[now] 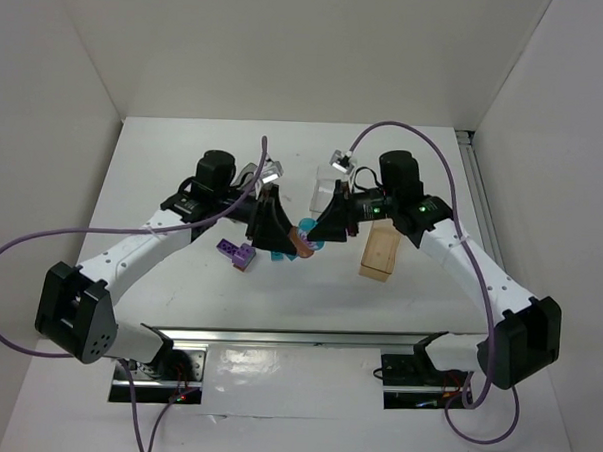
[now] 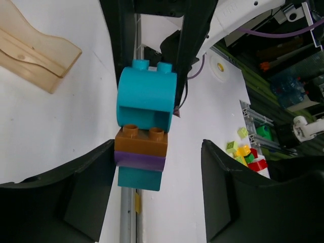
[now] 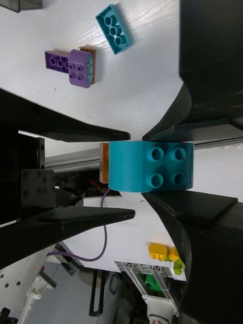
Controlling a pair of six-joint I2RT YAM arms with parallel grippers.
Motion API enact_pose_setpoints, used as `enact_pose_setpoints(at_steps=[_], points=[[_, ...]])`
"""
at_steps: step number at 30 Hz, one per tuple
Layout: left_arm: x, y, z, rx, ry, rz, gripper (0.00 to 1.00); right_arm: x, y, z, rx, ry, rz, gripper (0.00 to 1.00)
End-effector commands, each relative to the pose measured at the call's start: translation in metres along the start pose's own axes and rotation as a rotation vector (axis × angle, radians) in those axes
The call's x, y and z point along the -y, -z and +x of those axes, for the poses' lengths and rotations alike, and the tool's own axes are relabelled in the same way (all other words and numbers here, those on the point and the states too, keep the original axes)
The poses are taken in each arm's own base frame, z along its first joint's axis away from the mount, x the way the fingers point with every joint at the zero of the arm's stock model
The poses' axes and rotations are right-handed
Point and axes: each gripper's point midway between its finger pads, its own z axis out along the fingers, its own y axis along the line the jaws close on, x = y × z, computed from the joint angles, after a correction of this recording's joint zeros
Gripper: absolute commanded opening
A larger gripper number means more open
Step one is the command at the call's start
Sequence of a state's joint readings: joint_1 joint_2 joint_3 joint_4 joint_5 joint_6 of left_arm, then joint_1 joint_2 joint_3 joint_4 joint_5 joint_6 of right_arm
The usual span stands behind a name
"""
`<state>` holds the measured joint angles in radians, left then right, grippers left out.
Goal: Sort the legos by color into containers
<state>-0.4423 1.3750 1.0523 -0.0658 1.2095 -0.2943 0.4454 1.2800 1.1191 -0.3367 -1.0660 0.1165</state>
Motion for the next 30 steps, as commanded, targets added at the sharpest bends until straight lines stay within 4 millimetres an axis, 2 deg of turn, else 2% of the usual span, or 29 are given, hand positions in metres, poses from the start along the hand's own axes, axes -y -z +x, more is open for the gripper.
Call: enact_pose_setpoints(at_steps=[1, 3, 4, 5, 7, 8, 11, 12, 14, 17, 20, 23, 24, 25, 26, 27, 29, 30], points=[[0.01, -0.001, -0.015, 0.026, -0.101, 0.052, 0.72, -0.001, -0.004, -0.006, 0.014, 0.027, -0.039, 0.22], [0.011, -0.002, -0.016, 0.025, -0.094, 0.067, 0.66, -0.004, -0.006, -0.005, 0.009, 0.029, -0.046, 0.22], [0.013, -0.002, -0.02, 0.033, -0.121, 0.079, 0.58, -0.004, -0.006, -0.003, 0.005, 0.021, -0.045, 0.22], [0.014, -0.002, -0.022, 0.038, -0.127, 0.081, 0.55, 0.0, -0.008, 0.001, -0.004, 0.005, -0.044, 0.22], [0.014, -0.002, -0.023, 0.041, -0.129, 0.082, 0.39, 0.0, -0.007, 0.005, -0.013, -0.004, -0.042, 0.22], [0.014, -0.002, -0.022, 0.037, -0.116, 0.081, 0.23, 0.003, -0.007, 0.004, -0.011, 0.005, -0.029, 0.22], [0.012, -0.002, -0.022, 0.028, -0.123, 0.077, 0.03, 0.0, -0.005, 0.003, -0.006, 0.011, -0.017, 0.22], [0.008, -0.002, -0.02, 0.022, -0.105, 0.046, 0.0, 0.003, -0.003, 0.005, -0.008, 0.029, 0.011, 0.22], [0.001, -0.002, -0.021, 0.026, -0.079, 0.0, 0.0, 0.013, 0.004, 0.007, -0.017, 0.016, 0.092, 0.22], [-0.009, 0.003, -0.016, 0.03, -0.054, -0.084, 0.0, 0.031, 0.023, -0.001, 0.038, 0.009, 0.213, 0.22], [-0.027, 0.016, -0.009, 0.06, -0.003, -0.152, 0.0, 0.051, 0.049, -0.01, 0.13, 0.004, 0.374, 0.22], [-0.039, 0.025, -0.013, 0.1, 0.041, -0.219, 0.0, 0.079, 0.074, -0.01, 0.238, -0.074, 0.583, 0.22], [-0.047, 0.031, -0.016, 0.119, 0.061, -0.256, 0.0, 0.113, 0.097, -0.002, 0.294, -0.138, 0.81, 0.22], [-0.062, 0.037, -0.02, 0.149, 0.083, -0.343, 0.0, 0.126, 0.112, 0.006, 0.345, -0.232, 0.932, 0.22], [-0.068, 0.04, -0.024, 0.17, 0.124, -0.397, 0.0, 0.138, 0.128, 0.021, 0.355, -0.301, 1.056, 0.22], [-0.084, 0.051, -0.025, 0.196, 0.162, -0.501, 0.0, 0.157, 0.155, 0.042, 0.376, -0.361, 1.251, 0.22], [-0.092, 0.059, -0.03, 0.233, 0.209, -0.589, 0.0, 0.166, 0.168, 0.06, 0.382, -0.406, 1.352, 0.22], [-0.095, 0.065, -0.035, 0.252, 0.203, -0.636, 0.0, 0.172, 0.166, 0.074, 0.347, -0.426, 1.362, 0.22]])
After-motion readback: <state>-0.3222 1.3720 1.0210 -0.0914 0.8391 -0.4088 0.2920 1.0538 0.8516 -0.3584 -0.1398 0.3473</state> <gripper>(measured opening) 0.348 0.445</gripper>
